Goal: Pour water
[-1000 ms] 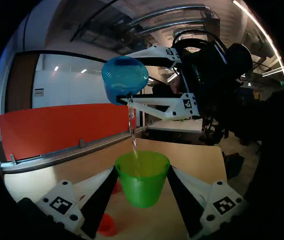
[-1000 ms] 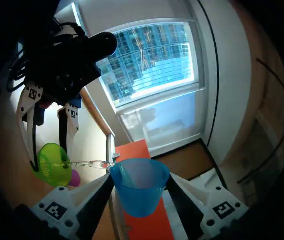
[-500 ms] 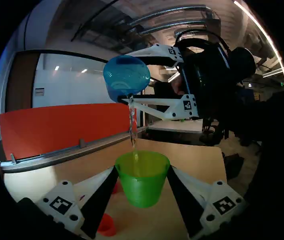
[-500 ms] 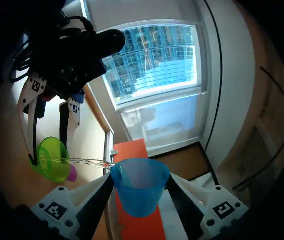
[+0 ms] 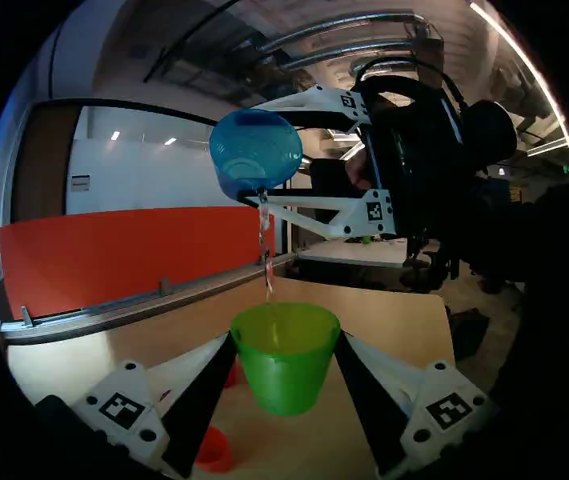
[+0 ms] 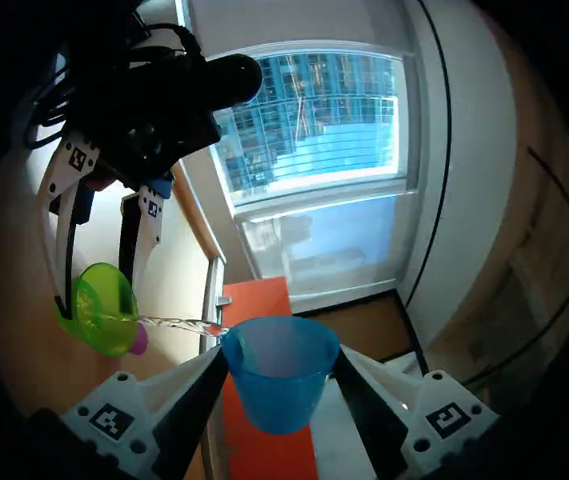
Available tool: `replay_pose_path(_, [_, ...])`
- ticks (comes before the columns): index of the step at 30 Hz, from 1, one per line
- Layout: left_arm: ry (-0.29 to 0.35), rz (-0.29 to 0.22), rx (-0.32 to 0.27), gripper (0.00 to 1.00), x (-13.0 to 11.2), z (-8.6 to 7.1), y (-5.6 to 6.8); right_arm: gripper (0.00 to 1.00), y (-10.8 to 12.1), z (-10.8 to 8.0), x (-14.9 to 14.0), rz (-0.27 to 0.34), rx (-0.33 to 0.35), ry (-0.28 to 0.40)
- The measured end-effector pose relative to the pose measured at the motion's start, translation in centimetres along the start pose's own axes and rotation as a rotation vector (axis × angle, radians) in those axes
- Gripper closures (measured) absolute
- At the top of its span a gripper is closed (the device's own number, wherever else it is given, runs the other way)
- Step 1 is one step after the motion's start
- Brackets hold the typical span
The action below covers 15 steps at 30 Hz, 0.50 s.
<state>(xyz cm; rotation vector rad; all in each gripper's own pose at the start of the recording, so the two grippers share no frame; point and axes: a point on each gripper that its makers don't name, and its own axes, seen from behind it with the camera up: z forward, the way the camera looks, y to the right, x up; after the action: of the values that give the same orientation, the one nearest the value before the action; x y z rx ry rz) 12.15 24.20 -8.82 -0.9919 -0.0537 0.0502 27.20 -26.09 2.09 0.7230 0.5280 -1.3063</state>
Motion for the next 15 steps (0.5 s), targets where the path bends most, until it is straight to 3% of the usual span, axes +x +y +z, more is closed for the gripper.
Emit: replay_pose_path(15, [0.0, 0.0, -0.003, 0.14, -0.01, 0.09, -0.07, 0.1, 0.56, 0.19, 0.54, -0.06, -0.012, -0.002])
